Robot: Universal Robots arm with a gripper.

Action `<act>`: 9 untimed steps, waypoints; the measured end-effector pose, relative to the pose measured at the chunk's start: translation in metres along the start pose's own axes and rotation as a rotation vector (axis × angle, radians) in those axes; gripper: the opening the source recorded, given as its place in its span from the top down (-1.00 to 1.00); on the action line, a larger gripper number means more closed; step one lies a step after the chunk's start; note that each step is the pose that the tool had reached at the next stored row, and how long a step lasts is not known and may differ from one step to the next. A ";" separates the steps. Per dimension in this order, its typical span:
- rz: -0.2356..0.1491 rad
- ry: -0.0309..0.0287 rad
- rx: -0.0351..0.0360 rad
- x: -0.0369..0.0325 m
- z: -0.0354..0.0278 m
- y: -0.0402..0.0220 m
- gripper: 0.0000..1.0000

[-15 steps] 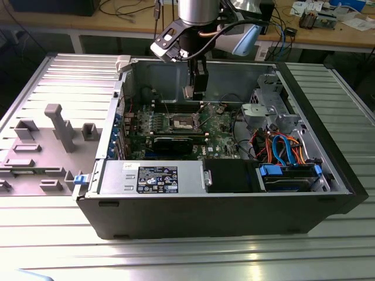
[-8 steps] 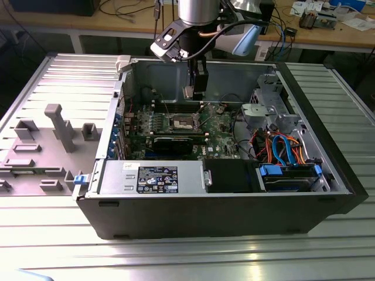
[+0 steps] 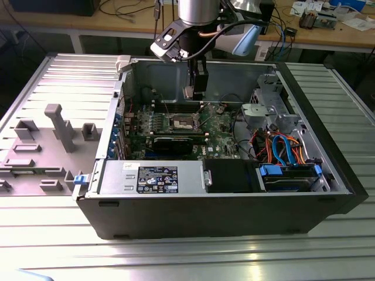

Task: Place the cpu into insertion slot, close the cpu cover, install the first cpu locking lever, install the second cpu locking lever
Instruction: 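Place the cpu into insertion slot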

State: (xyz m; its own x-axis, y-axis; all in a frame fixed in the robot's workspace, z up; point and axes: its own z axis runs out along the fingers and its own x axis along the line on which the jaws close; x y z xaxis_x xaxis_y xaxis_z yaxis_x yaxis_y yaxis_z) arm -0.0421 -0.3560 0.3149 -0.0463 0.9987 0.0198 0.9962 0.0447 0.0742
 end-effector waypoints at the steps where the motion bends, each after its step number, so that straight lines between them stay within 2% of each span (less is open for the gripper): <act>1: 0.028 -0.0023 -0.0003 -0.0001 0.0025 -0.0002 -0.08; 2: 0.043 -0.0040 -0.0008 -0.0001 0.0043 -0.0003 -0.08; 5: 0.043 -0.0050 -0.0011 -0.0001 0.0044 -0.0003 -0.08; 7: 0.043 -0.0049 -0.0076 -0.0001 0.0045 -0.0003 -0.08; 9: 0.043 -0.0050 -0.0077 -0.0001 0.0045 -0.0004 -0.08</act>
State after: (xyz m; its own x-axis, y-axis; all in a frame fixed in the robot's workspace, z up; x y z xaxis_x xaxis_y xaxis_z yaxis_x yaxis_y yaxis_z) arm -0.0421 -0.3560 0.3104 -0.0032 0.9998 0.0181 0.9967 0.0017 0.0810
